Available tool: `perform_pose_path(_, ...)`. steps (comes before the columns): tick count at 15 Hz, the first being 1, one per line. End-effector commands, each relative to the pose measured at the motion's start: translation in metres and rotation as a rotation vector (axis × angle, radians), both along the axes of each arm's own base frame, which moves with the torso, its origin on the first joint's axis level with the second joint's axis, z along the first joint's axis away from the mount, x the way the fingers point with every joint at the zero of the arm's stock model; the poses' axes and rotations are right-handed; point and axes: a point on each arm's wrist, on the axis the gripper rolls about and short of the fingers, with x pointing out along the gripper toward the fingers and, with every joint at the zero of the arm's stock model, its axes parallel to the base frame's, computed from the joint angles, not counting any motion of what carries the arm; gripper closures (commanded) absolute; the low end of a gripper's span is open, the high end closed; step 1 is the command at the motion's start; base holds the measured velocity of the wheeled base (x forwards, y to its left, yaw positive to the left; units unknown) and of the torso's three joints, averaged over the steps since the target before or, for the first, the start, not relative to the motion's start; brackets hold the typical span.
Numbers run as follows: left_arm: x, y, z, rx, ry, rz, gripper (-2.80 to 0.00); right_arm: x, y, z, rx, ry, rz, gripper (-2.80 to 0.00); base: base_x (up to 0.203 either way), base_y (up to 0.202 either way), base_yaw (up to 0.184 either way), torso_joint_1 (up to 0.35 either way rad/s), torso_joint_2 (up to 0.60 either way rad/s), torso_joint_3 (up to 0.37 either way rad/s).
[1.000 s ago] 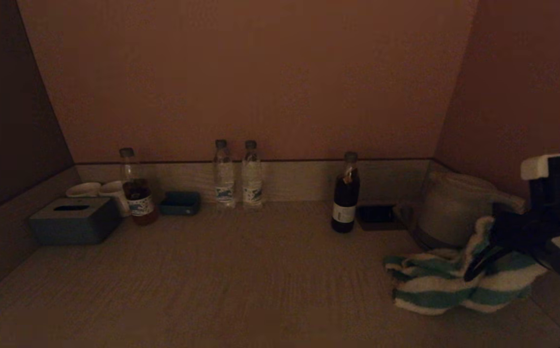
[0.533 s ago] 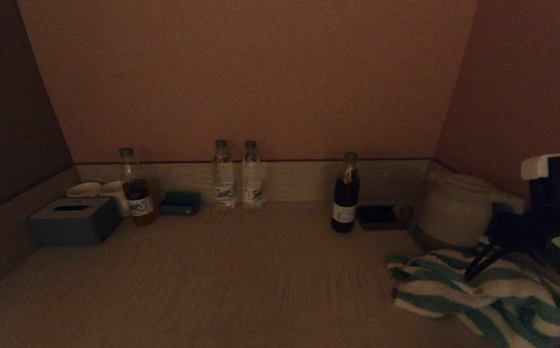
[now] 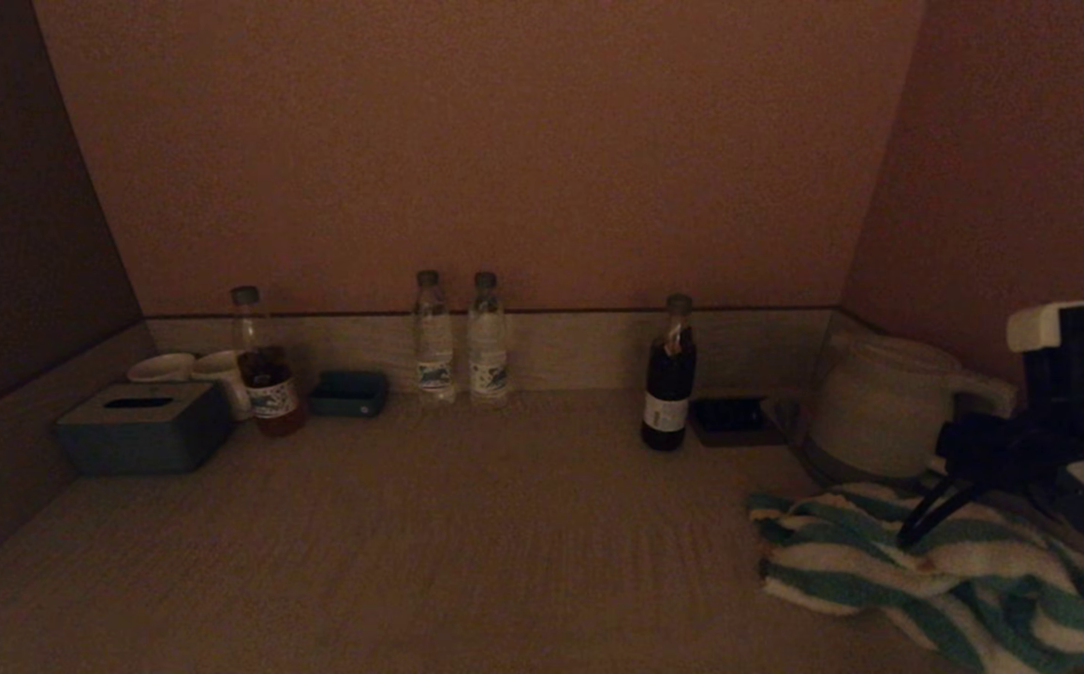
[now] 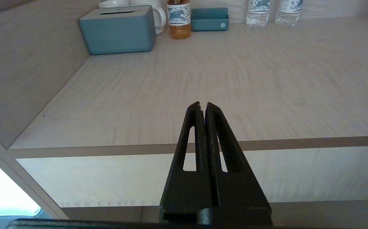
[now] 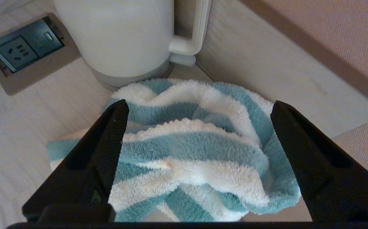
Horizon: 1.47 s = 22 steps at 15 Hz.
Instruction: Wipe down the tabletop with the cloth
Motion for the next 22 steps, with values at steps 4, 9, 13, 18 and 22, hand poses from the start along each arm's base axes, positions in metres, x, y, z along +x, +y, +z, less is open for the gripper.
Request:
perform_pose_path(4, 0.000, 0.000, 0.000, 0.000, 0.002, 0.001, 0.00, -0.001, 0.000, -0.001, 0.001, 0.005, -0.002, -2.80, 0.000, 0.000, 0.000, 0.000, 0.00, 0.000)
perform_pose_path(9, 0.000, 0.000, 0.000, 0.000, 0.002, 0.000, 0.00, -0.005, 0.002, -0.009, 0.012, 0.034, 0.018, -2.80, 0.000, 0.000, 0.000, 0.000, 0.00, 0.000)
perform_pose_path(13, 0.000, 0.000, 0.000, 0.000, 0.002, 0.000, 0.00, -0.008, 0.005, -0.013, 0.088, 0.043, 0.105, -2.80, 0.000, 0.000, 0.000, 0.000, 0.00, 0.000)
perform_pose_path(18, 0.000, 0.000, 0.000, 0.000, 0.002, 0.001, 0.00, -0.006, 0.007, -0.016, 0.185, 0.054, 0.221, -2.80, 0.000, 0.000, 0.000, 0.000, 0.00, 0.000)
perform_pose_path(22, 0.000, 0.000, 0.000, 0.000, 0.002, 0.001, 0.00, -0.004, 0.009, -0.023, 0.235, 0.076, 0.262, -2.80, 0.000, 0.000, 0.000, 0.000, 0.00, 0.000)
